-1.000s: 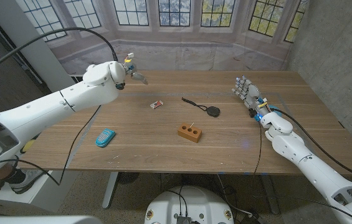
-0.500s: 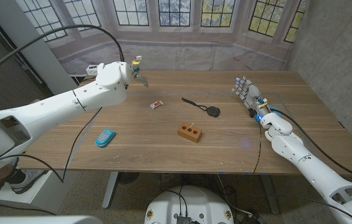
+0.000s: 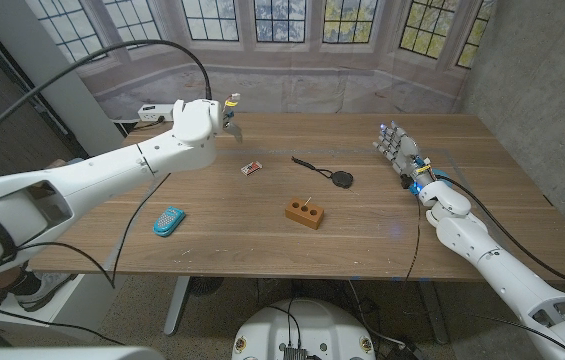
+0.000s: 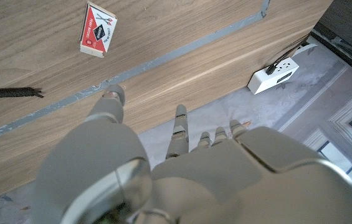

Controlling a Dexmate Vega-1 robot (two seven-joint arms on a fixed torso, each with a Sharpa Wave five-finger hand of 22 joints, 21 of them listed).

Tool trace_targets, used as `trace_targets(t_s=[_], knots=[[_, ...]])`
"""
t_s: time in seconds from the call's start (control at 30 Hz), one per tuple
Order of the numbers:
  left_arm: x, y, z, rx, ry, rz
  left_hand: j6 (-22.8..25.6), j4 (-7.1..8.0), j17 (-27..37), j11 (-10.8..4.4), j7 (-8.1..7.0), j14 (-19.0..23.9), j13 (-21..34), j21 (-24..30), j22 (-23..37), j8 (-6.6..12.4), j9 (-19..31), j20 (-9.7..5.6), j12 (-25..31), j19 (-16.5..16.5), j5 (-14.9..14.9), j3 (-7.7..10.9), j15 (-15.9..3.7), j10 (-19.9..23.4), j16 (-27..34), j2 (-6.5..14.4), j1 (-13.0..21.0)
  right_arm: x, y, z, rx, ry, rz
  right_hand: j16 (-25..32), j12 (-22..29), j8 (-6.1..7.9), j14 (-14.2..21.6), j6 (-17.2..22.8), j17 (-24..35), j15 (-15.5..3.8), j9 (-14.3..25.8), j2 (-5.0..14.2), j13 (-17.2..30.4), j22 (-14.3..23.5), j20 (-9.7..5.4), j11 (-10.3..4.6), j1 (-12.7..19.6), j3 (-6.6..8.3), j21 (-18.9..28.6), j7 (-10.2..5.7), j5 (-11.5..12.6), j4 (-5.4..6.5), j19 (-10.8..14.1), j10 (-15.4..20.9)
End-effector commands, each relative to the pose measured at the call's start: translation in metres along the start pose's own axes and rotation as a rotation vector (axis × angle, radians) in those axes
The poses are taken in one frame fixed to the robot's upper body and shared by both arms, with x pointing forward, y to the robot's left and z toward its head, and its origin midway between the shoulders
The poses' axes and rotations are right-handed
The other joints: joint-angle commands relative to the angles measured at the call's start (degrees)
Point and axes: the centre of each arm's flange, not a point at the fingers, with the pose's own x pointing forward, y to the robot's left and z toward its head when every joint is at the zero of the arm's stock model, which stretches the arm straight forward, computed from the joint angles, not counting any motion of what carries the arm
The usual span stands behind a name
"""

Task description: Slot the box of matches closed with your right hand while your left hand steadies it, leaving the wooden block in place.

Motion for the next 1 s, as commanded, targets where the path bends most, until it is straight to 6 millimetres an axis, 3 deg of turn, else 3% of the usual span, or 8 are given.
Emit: trace_targets(t_s=[0.03,1.0], knots=[[0.012,-0.01,0.014,0.04,0.005,-0.029,0.2,0.03,0.3,0.7,-0.02,-11.4,0.0,0.3,0.2,0.25,0.1,0.52,0.4,-6.7,0.0,-0.42,0.36,-5.4,0.3,-0.1,0.8,-0.003,-0.004,-0.003,0.01,0.0,-0.006,0.2,0.1,0.39,0.2,0.6,0.1,0.13,0.1,-0.01,0.2,0.3,-0.34,0.45,0.3,0.27,0.2,0.16,-0.2,-0.13,0.5,0.0],[0.024,-0.053,0.028,0.024,0.002,-0.096,1.6,0.08,0.3,0.7,-0.05,-10.4,0.0,0.3,0.2,0.25,0.1,0.51,0.4,-5.7,0.0,-0.71,0.37,-4.5,0.3,0.1,1.3,-0.002,-0.009,-0.003,0.015,-0.004,-0.011,0.3,0.1,0.25,0.2,0.9,0.2,0.05,0.1,0.05,0.2,0.3,-0.3,0.44,0.0,0.31,0.1,0.2,-0.3,-0.46,0.5,0.0]])
